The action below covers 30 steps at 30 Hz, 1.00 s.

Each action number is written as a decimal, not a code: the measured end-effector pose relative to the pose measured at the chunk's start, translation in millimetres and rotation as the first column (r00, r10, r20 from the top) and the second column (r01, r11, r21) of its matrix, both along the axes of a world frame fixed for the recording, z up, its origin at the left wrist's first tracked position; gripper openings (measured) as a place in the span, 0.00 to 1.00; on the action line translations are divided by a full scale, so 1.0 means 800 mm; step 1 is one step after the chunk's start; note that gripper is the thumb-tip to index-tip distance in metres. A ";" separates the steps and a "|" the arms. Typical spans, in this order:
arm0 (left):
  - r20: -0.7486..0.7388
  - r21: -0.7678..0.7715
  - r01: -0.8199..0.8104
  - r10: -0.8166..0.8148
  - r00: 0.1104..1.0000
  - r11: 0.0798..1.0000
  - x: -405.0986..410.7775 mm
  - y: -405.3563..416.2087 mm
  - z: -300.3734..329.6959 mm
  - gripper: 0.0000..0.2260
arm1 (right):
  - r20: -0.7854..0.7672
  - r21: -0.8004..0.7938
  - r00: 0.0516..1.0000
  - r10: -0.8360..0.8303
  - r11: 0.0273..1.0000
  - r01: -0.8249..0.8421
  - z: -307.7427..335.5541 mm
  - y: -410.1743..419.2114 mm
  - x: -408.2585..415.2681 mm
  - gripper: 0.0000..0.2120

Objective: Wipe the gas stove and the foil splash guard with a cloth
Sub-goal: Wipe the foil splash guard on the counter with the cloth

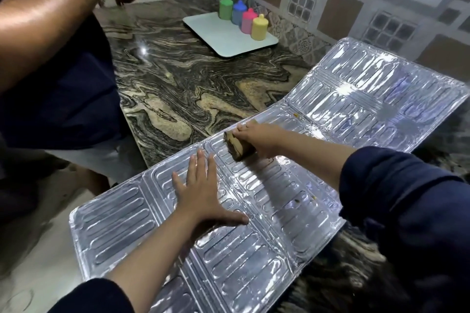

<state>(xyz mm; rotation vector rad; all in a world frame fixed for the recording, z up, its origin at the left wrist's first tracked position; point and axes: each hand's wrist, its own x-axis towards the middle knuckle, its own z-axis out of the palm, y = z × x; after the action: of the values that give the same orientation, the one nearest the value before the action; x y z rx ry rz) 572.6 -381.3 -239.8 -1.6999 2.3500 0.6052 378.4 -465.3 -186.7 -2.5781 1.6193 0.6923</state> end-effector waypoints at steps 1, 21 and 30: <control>0.002 0.001 -0.002 0.002 1.000 1.000 -0.001 -0.001 0.002 0.75 | -0.040 -0.021 0.999 0.028 0.999 -0.029 0.000 0.001 0.001 0.41; 0.012 0.070 -0.043 0.042 0.999 0.997 0.001 0.000 0.016 0.78 | -0.200 0.426 0.979 0.030 0.903 0.059 0.042 0.188 -0.068 0.34; 0.024 0.115 -0.023 0.021 0.999 0.993 -0.002 0.003 0.028 0.78 | -0.183 0.655 0.933 -0.310 0.669 0.351 0.065 0.204 -0.086 0.32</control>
<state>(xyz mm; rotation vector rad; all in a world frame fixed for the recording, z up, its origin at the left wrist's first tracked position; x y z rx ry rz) 571.3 -379.2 -217.6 -1.6754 2.2374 0.7068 309.5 -302.5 -134.7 -1.6969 1.4157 1.0762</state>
